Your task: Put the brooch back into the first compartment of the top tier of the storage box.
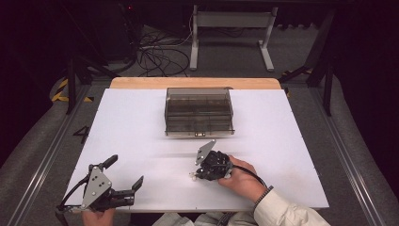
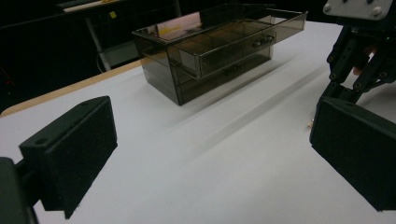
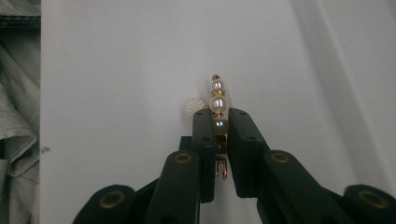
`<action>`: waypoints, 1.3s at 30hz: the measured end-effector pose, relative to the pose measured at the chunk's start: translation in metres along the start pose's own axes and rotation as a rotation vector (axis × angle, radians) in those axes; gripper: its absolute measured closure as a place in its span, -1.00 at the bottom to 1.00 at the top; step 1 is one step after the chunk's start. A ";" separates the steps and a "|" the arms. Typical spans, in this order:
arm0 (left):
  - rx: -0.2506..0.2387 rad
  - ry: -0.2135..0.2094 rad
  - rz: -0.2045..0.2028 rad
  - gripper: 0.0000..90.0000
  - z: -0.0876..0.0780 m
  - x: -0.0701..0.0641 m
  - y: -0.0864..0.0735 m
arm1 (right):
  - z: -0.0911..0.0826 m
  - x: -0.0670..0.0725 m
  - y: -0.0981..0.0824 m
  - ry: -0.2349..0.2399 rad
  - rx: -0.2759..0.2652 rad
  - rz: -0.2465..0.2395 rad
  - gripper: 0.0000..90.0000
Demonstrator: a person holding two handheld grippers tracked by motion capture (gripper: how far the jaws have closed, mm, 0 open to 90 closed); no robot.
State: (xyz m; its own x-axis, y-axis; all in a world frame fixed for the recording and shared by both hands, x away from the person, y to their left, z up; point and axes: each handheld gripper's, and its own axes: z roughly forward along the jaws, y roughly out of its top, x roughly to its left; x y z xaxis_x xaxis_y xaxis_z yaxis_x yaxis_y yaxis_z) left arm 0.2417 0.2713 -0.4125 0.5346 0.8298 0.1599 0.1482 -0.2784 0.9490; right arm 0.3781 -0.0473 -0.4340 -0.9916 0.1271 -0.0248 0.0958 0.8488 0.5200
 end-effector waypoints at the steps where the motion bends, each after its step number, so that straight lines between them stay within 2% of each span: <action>1: 0.000 0.000 0.000 -0.97 0.000 0.000 0.000 | -0.001 0.000 0.000 0.000 -0.007 0.003 0.82; 6: 0.000 0.000 0.002 -0.97 0.000 0.000 0.000 | -0.008 0.000 0.000 -0.002 -0.028 0.015 0.82; 18: 0.000 0.002 0.003 -0.97 0.000 0.000 0.000 | -0.031 0.000 0.000 0.003 -0.130 0.051 0.82; 22: -0.001 0.002 0.003 -0.97 0.000 -0.001 0.000 | -0.039 -0.001 0.002 0.001 -0.156 0.049 0.82; 30: 0.000 0.003 0.009 -0.97 -0.001 0.000 0.000 | -0.059 -0.003 0.007 -0.029 -0.227 0.065 0.82; 39: -0.001 0.002 0.005 -0.97 0.000 0.000 0.000 | -0.071 -0.004 0.011 -0.062 -0.267 0.072 0.82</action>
State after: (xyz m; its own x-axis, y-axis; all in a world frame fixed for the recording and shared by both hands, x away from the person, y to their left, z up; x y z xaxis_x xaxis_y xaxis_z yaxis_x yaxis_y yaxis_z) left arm 0.2412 0.2710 -0.4124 0.5337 0.8295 0.1647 0.1452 -0.2818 0.9484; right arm 0.3773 -0.0747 -0.3678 -0.9749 0.2209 -0.0277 0.1315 0.6720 0.7288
